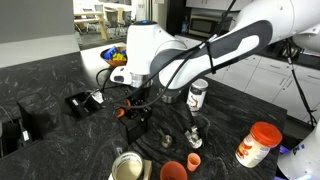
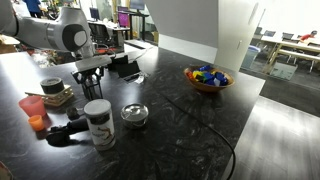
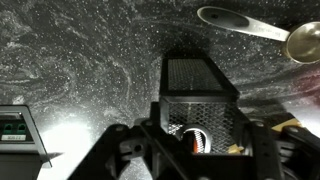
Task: Move the pen holder to the right
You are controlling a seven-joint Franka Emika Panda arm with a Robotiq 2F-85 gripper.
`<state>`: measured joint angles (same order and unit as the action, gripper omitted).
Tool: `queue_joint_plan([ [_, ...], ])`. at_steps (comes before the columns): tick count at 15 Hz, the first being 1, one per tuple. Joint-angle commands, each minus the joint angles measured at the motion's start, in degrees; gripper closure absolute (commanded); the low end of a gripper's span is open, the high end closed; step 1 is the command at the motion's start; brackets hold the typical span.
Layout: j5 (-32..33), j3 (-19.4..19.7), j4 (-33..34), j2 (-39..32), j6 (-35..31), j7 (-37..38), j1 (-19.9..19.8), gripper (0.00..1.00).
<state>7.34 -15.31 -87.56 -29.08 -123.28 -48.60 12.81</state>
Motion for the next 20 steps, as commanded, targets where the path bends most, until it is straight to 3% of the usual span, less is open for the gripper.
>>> queue_joint_plan([
  [1,-1.2,0.3,0.7,0.7,0.7,1.0,-0.7,0.60],
  [9,-3.3,1.9,1.9,3.9,3.6,8.7,-3.0,0.60],
  [12,-2.7,3.5,0.6,6.1,5.5,15.5,-3.2,0.60],
  [20,-1.4,7.0,-6.6,11.6,2.2,39.0,-2.7,0.60],
])
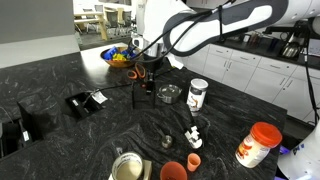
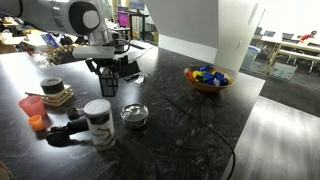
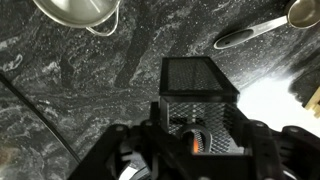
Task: Move the pen holder to the right
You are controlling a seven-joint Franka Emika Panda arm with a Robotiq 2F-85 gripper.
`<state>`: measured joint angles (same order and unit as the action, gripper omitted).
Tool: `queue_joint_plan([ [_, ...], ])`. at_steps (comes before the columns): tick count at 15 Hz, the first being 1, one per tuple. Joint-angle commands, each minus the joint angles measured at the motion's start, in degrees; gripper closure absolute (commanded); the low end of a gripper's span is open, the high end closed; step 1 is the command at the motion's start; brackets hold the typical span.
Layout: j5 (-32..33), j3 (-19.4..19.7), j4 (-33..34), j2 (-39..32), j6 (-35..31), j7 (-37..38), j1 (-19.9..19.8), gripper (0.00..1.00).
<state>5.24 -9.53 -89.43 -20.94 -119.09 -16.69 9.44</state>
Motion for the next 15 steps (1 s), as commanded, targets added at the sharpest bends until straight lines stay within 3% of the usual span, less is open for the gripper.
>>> queue_joint_plan([
  [1,1.3,1.5,-6.0,4.2,-2.0,10.0,0.9,0.60],
  [7,7.4,2.9,-13.9,8.3,-2.9,25.6,2.0,0.60],
  [15,9.9,2.8,-19.0,8.6,-8.1,30.4,1.9,0.60],
])
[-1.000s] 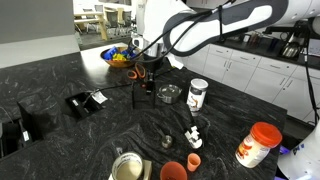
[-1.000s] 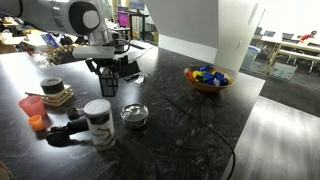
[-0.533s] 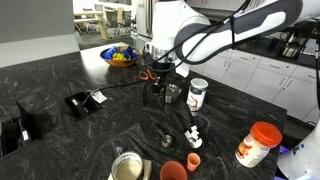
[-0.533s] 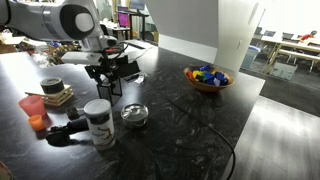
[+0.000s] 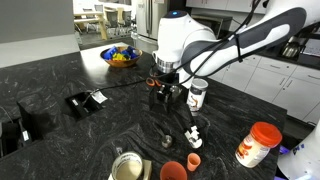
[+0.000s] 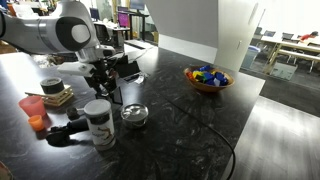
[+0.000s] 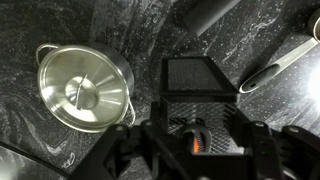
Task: Move the pen holder to the right
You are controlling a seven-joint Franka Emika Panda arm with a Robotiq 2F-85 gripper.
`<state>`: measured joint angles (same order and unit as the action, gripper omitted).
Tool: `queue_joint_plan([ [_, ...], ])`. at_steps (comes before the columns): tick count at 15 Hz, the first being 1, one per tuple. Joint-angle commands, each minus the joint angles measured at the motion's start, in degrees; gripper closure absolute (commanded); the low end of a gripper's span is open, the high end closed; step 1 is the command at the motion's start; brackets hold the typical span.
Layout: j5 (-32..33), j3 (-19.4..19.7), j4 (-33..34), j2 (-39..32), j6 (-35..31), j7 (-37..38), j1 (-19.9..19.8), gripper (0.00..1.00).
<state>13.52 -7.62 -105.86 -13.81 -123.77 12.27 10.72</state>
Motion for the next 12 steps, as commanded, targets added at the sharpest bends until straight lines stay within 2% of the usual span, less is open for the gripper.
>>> queue_joint_plan([
  [1,1.5,1.0,-3.0,1.5,-4.1,1.7,0.5,0.60],
  [10,0.2,0.9,-5.4,1.9,-6.8,1.5,0.4,0.60],
  [11,-0.1,0.8,-5.4,1.9,-6.9,1.4,0.3,0.57],
  [12,-0.3,0.8,-5.6,2.0,-7.2,1.6,0.3,0.13],
])
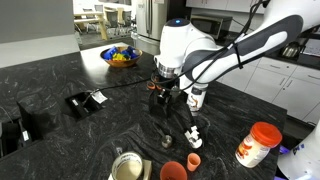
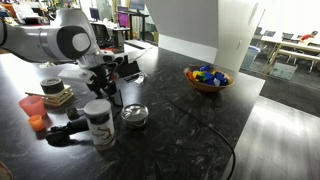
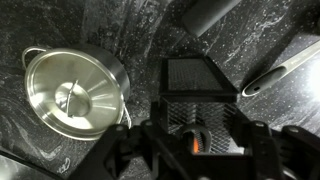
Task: Move the pen holder to the right
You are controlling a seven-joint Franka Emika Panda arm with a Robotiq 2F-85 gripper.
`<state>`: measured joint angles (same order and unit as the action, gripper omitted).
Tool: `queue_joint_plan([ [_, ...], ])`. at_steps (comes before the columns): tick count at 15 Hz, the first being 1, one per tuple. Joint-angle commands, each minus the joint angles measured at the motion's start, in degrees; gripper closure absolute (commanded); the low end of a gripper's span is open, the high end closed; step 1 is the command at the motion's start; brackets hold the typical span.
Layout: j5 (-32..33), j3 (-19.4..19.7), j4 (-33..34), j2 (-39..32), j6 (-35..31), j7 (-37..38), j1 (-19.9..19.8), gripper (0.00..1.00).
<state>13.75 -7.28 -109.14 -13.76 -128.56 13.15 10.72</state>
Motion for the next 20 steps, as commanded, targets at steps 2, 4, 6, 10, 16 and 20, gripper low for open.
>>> queue_joint_plan([
  [2,-0.9,0.5,-2.5,2.1,-2.3,0.8,0.2,0.03],
  [4,-1.2,0.5,-2.6,2.3,-2.1,1.0,0.2,0.00],
  [6,-1.0,0.5,-2.7,2.5,-2.1,1.2,0.2,0.00],
  [10,-0.6,0.4,-0.5,1.0,0.0,0.6,0.4,0.00],
  [16,0.2,0.3,-0.9,2.8,-0.1,1.0,0.8,0.00],
  [20,-0.4,-0.3,-1.1,6.4,1.3,1.1,1.3,0.00],
])
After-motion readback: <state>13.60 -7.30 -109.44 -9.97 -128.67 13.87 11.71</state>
